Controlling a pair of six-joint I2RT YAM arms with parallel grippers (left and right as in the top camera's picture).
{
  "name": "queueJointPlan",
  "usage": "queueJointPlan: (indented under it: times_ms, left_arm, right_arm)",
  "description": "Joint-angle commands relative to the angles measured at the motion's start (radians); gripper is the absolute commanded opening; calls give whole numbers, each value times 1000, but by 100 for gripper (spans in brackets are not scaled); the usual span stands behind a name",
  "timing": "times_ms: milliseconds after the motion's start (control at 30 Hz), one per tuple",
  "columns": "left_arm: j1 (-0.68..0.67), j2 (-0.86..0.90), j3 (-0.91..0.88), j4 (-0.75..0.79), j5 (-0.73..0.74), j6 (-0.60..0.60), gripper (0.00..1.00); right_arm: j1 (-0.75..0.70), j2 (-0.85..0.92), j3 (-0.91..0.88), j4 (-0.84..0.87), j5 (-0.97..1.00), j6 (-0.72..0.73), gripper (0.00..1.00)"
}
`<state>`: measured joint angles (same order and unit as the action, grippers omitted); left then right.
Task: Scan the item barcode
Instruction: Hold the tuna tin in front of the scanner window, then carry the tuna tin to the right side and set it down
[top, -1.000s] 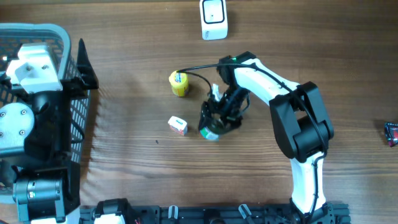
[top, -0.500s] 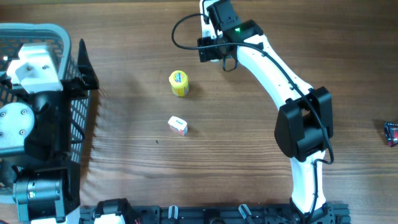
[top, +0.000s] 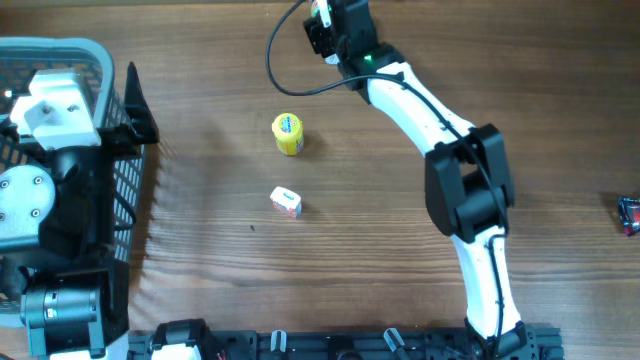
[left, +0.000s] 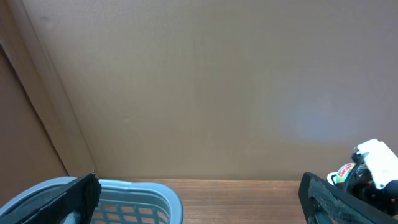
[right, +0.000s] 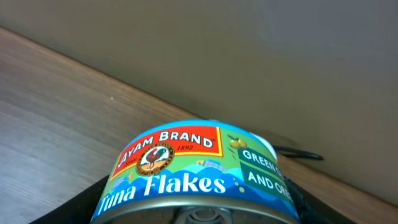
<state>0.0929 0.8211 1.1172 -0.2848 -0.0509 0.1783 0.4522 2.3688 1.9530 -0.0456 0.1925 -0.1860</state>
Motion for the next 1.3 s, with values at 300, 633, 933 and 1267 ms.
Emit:
queueJointPlan:
  times_ms: [300, 633, 933, 1267]
  left_arm:
    - [3, -3, -5, 4, 16, -2, 100]
    - [3, -3, -5, 4, 16, -2, 100]
    - [3, -3, -5, 4, 16, -2, 100]
    - [3, -3, -5, 4, 16, -2, 100]
  right_arm:
    - [-61, 95, 18, 240, -23, 43, 50]
    - [-102, 144, 18, 330, -161, 136, 52]
    - [-102, 161, 18, 337, -168, 134, 51]
    - [-83, 112, 18, 275, -168, 89, 49]
